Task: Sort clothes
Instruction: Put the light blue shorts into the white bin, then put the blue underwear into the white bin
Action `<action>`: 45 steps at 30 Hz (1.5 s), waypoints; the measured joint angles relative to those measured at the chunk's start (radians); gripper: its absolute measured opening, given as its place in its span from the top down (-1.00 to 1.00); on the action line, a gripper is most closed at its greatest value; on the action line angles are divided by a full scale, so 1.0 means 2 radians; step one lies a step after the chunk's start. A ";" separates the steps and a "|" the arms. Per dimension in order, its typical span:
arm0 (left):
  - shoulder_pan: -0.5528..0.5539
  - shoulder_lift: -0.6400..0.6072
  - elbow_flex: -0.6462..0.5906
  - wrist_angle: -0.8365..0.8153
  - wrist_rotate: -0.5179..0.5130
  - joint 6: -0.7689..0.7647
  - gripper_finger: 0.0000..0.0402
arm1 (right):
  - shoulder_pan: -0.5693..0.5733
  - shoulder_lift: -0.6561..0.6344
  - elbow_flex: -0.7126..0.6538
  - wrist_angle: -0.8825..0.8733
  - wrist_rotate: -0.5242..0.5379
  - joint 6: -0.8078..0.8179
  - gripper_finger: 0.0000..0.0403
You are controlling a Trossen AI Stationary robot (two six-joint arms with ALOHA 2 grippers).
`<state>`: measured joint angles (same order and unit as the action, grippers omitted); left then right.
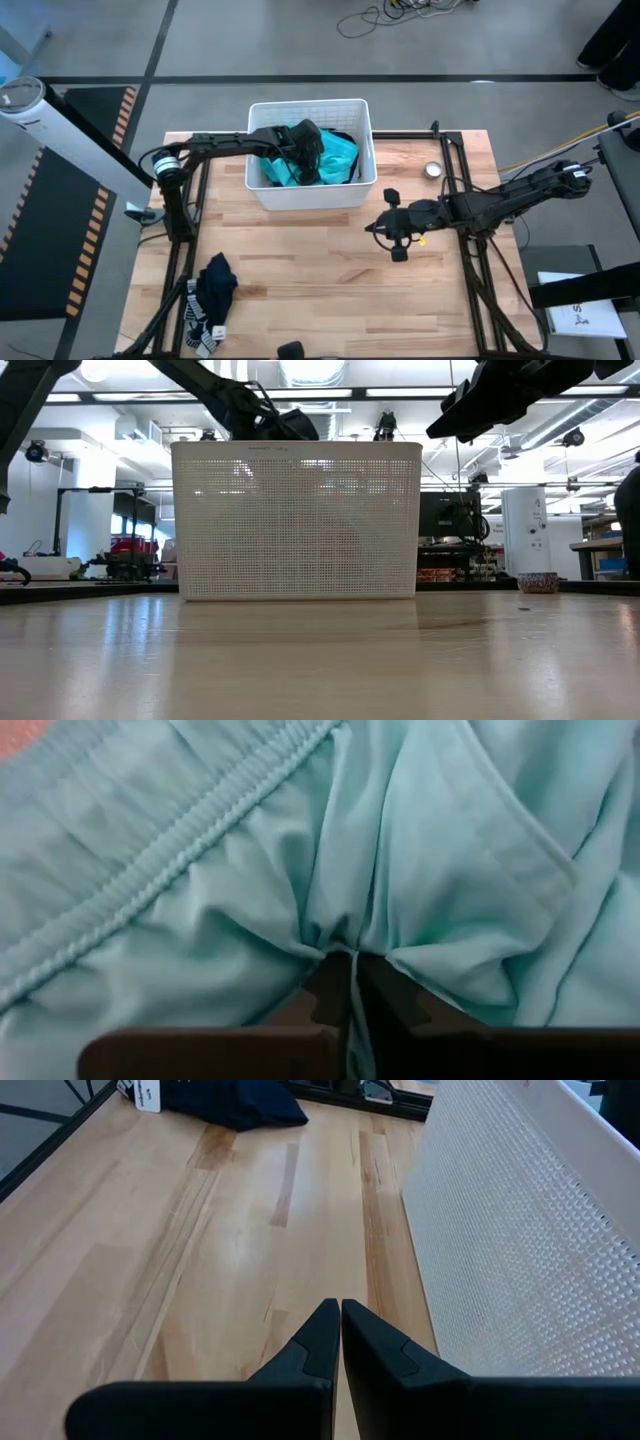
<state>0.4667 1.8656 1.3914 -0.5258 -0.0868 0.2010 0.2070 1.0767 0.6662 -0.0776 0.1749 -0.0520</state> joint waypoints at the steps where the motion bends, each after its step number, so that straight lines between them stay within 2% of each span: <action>1: 0.000 -0.002 0.005 -0.005 0.000 0.001 0.98 | 0.000 0.000 0.000 0.000 0.000 0.000 1.00; 6: -0.003 -0.021 0.062 -0.070 -0.001 0.013 0.81 | 0.000 0.000 -0.001 0.000 -0.001 0.000 1.00; 13: -0.020 -0.061 0.153 -0.155 -0.006 0.016 0.44 | 0.000 0.000 -0.001 -0.001 -0.001 0.000 1.00; 17: -0.044 -0.094 0.178 -0.189 -0.057 0.030 0.21 | 0.000 0.000 -0.004 -0.001 -0.013 0.002 1.00; 20: -0.072 -0.122 0.180 -0.225 -0.113 0.035 0.06 | 0.000 0.000 -0.007 -0.001 -0.014 0.006 1.00; 22: -0.092 -0.145 0.177 -0.257 -0.130 0.030 -0.01 | 0.000 0.000 -0.009 -0.002 -0.013 0.006 1.00; 26: -0.138 -0.181 0.177 -0.326 -0.132 -0.034 -0.07 | 0.000 0.000 -0.009 0.000 -0.013 0.008 1.00; 31: -0.218 -0.214 0.177 -0.408 -0.132 -0.129 -0.05 | 0.000 0.000 -0.009 0.001 -0.013 0.009 1.00; 38: -0.346 -0.207 0.166 -0.498 -0.131 -0.274 0.06 | 0.000 0.000 -0.009 0.001 -0.013 0.009 1.00; 41: -0.389 -0.200 0.138 -0.503 -0.129 -0.336 0.09 | 0.000 0.000 -0.009 0.000 -0.017 0.014 1.00; 45: -0.430 -0.200 0.071 -0.489 -0.097 -0.406 0.12 | 0.000 0.000 -0.009 0.001 -0.026 0.015 1.00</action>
<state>-0.3932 1.4665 1.5325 -1.5033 -0.2800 -0.6106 0.2073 1.0771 0.6487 -0.0765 0.1223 -0.0218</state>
